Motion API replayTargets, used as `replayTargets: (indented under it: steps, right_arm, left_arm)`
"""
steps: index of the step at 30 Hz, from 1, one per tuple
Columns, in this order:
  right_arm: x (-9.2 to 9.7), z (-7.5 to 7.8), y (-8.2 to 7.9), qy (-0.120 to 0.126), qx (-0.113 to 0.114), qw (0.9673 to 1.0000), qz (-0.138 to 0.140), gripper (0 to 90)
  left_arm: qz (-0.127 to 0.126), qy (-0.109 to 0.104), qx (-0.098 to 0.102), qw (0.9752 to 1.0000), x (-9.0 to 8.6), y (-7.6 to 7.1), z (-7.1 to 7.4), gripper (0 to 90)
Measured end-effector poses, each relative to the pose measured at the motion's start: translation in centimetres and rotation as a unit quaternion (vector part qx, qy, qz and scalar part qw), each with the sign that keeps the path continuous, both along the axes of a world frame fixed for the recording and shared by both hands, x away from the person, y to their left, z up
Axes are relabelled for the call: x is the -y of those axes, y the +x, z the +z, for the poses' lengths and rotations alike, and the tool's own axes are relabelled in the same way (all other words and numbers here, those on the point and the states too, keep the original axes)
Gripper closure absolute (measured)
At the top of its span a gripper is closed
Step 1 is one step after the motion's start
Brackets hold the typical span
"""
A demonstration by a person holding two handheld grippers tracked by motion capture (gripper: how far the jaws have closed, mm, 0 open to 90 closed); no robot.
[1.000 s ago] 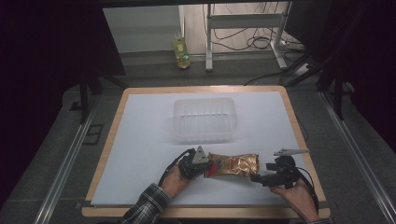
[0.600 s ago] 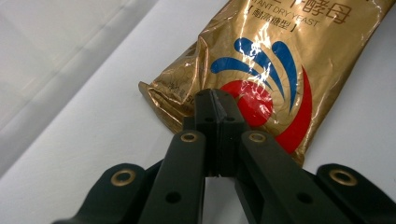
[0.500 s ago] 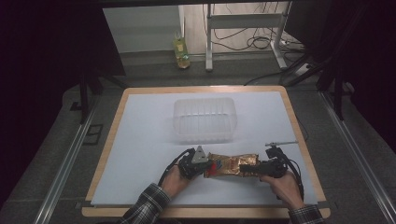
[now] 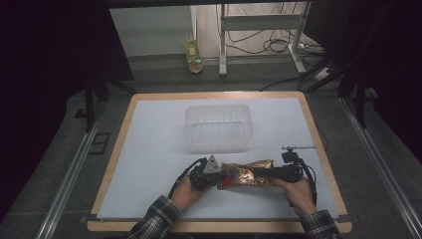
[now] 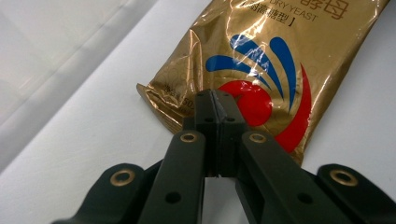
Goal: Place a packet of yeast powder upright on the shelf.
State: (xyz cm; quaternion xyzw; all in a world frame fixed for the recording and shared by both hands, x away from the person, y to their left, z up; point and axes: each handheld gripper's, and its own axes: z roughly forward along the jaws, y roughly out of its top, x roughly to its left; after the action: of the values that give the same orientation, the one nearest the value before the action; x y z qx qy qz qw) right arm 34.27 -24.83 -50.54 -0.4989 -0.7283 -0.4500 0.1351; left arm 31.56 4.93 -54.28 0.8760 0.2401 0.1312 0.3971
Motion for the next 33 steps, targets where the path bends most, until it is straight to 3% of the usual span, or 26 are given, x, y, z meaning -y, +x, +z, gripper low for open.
replayTargets:
  steps: [2, 5, 7, 10, 12, 26, 27, 33]
  right_arm:
    - [0.0, 0.1, 0.0, 0.000, -0.001, 1.0000, 0.000, 66.5]
    - [-0.1, 0.6, -0.2, -0.002, 0.011, 0.9999, 0.004, 68.6]
    - [-0.1, 0.8, -0.2, -0.003, 0.014, 0.9999, 0.005, 69.0]
    - [-0.1, 1.2, -0.2, -0.004, 0.020, 0.9998, 0.008, 69.7]
    - [-0.2, 1.6, -0.2, -0.006, 0.028, 0.9995, 0.011, 70.2]
    - [-0.2, 3.5, -0.6, -0.021, 0.061, 0.9978, 0.014, 70.6]
    - [-0.1, 3.7, -0.6, -0.025, 0.066, 0.9974, 0.013, 70.7]
    - [0.0, 4.4, -0.6, -0.030, 0.075, 0.9967, 0.012, 70.7]
  left_arm:
    - [0.000, -0.004, -0.001, 1.0000, -0.1, 0.0, 0.0, 87.8]
    - [-0.005, -0.018, -0.004, 0.9998, -0.4, 0.2, 0.1, 77.2]
    - [-0.006, -0.023, -0.004, 0.9997, -0.5, 0.1, 0.1, 74.8]
    - [-0.006, -0.023, 0.006, 0.9997, -0.6, -0.1, 0.2, 66.7]
    - [-0.002, -0.008, 0.015, 0.9999, -0.8, -0.1, 0.2, 57.8]
    - [-0.011, -0.011, 0.031, 0.9994, -1.4, -1.4, 0.8, 34.7]
    - [-0.015, -0.015, 0.033, 0.9992, -1.5, -1.6, 0.9, 29.5]
    - [-0.018, -0.017, 0.028, 0.9993, -1.9, -2.1, 1.1, 21.1]
